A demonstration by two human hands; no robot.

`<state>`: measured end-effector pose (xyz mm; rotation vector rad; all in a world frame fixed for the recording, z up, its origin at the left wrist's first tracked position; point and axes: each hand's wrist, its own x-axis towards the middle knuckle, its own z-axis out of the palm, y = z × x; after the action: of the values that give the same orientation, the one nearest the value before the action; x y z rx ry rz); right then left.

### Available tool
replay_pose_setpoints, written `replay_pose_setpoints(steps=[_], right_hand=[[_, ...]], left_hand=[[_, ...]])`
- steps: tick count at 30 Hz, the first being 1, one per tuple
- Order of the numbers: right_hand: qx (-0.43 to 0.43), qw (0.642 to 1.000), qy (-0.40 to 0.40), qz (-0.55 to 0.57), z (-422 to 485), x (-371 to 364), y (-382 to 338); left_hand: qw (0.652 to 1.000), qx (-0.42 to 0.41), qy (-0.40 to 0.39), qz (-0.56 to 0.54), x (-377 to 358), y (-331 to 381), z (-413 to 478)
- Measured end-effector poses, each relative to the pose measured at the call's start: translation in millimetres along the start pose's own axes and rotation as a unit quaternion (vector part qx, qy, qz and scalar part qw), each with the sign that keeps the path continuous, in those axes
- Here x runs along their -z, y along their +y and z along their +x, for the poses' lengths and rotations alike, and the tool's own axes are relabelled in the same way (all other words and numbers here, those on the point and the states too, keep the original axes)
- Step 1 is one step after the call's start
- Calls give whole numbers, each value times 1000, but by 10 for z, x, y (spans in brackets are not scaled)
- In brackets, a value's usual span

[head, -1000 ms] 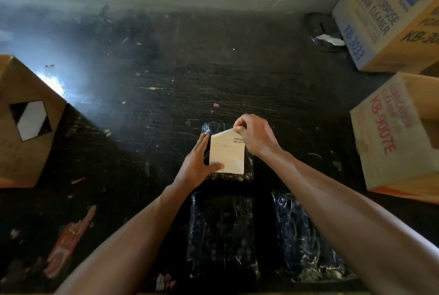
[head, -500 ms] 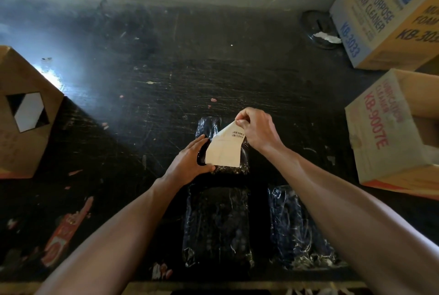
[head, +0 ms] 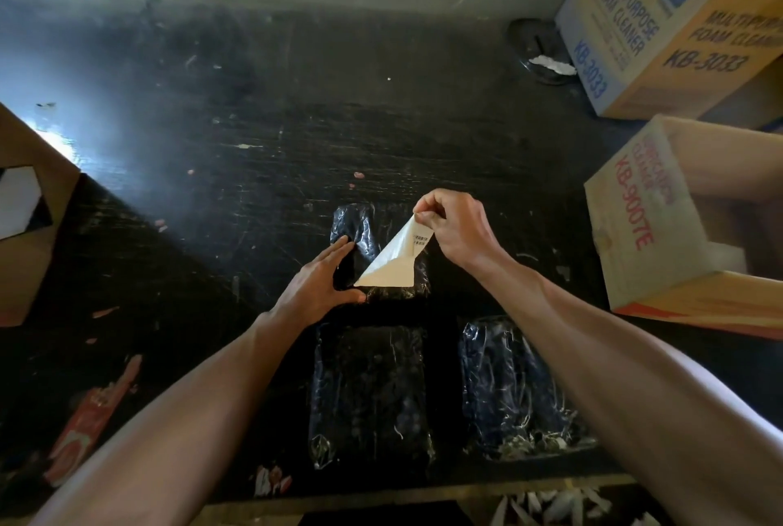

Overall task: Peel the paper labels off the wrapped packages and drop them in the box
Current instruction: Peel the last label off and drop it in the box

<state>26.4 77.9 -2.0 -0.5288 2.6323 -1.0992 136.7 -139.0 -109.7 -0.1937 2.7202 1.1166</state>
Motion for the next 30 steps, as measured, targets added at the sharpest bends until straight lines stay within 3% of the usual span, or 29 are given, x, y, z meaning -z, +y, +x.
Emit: replay_pose_setpoints(steps=[6, 10, 15, 30], right_hand=[[14, 1000, 5, -22, -62, 71, -26], [0, 992, 122, -28, 107, 627, -67], [-11, 985, 161, -68, 151, 1438, -51], [-80, 962, 240, -104, -329, 2038, 479]], left_hand=[[1000, -7, 9, -12, 1, -33, 21], [1000, -12, -3, -1, 17, -31, -25], [1000, 1, -2, -20, 19, 47, -8], [998, 28, 39, -39, 230, 743, 59]])
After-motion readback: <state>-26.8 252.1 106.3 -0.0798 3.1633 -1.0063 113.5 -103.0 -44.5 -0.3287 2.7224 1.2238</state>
